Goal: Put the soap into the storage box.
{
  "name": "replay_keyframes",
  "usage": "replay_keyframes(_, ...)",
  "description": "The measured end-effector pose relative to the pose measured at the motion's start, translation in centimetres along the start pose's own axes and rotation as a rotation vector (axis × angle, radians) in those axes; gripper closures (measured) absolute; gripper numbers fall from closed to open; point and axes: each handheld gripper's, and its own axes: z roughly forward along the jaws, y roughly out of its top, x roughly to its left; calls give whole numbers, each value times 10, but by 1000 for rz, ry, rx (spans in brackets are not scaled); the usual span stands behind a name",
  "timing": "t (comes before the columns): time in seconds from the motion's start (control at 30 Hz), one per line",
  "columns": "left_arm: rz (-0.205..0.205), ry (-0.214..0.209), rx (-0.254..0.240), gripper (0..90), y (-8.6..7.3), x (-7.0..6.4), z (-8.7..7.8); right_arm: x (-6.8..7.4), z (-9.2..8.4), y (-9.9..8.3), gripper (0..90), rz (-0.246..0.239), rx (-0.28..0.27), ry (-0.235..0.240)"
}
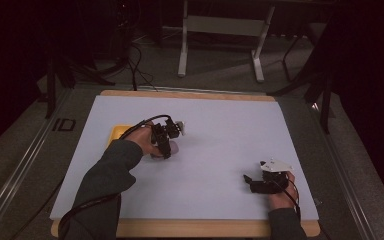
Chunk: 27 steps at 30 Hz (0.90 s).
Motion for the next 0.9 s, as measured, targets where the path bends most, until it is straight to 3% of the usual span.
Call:
replay_keyframes(0.47, -86, 22, 8, 499, -8, 11, -5, 0, 0, 0, 154, -2, 2, 0)
replay_keyframes(0.9, -172, 35, -27, 499, -15, 21, -12, 0, 0, 0, 154, -3, 3, -2)
